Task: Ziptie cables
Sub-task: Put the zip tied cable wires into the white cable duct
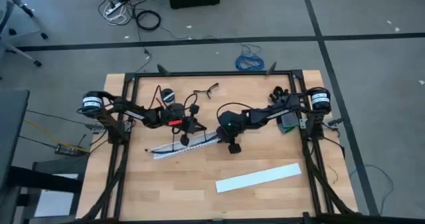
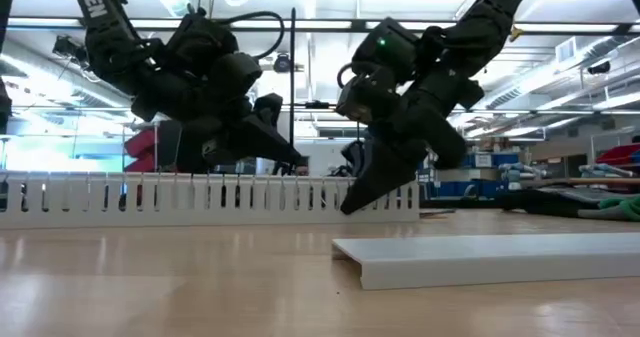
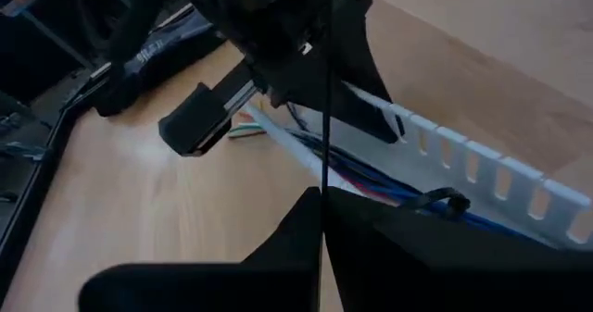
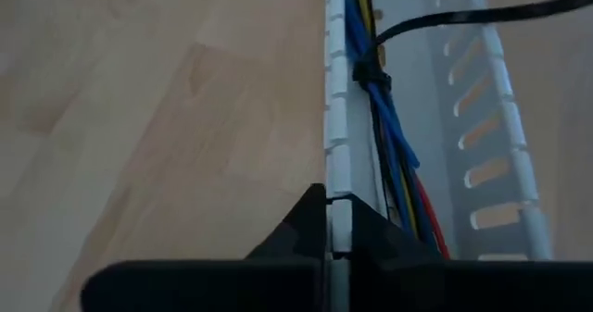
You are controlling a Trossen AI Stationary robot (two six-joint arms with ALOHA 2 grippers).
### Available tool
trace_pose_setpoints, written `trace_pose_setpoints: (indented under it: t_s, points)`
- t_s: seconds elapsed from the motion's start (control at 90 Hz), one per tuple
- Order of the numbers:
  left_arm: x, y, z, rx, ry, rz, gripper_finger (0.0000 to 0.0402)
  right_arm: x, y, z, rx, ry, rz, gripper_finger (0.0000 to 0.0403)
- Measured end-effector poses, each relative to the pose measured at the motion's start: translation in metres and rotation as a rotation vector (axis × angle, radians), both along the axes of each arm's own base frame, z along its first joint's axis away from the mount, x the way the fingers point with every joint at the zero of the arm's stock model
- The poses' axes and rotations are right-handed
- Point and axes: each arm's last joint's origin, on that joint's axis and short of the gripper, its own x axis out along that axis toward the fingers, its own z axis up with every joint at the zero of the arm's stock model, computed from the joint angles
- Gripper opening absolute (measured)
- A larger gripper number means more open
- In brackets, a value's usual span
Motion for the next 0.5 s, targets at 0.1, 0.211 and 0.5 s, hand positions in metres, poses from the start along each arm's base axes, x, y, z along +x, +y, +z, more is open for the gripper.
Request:
trace_pose_setpoints:
  t_s: [0.1, 0.211, 0.5]
  points:
    - [0.002, 0.000, -0.005, -0.010, -0.002, -0.004, 0.0000, 0.000, 0.000, 0.000, -0.002, -0.001, 0.003, 0.0002]
    - [0.004, 0.000, -0.011, -0.035, 0.001, -0.007, 0.0000, 0.000, 0.000, 0.000, -0.002, -0.002, 0.004, 0.0001]
    - [0.004, -0.001, -0.012, -0.043, 0.007, 0.006, 0.0000, 0.000, 0.002, 0.000, 0.000, 0.002, 0.005, 0.0001]
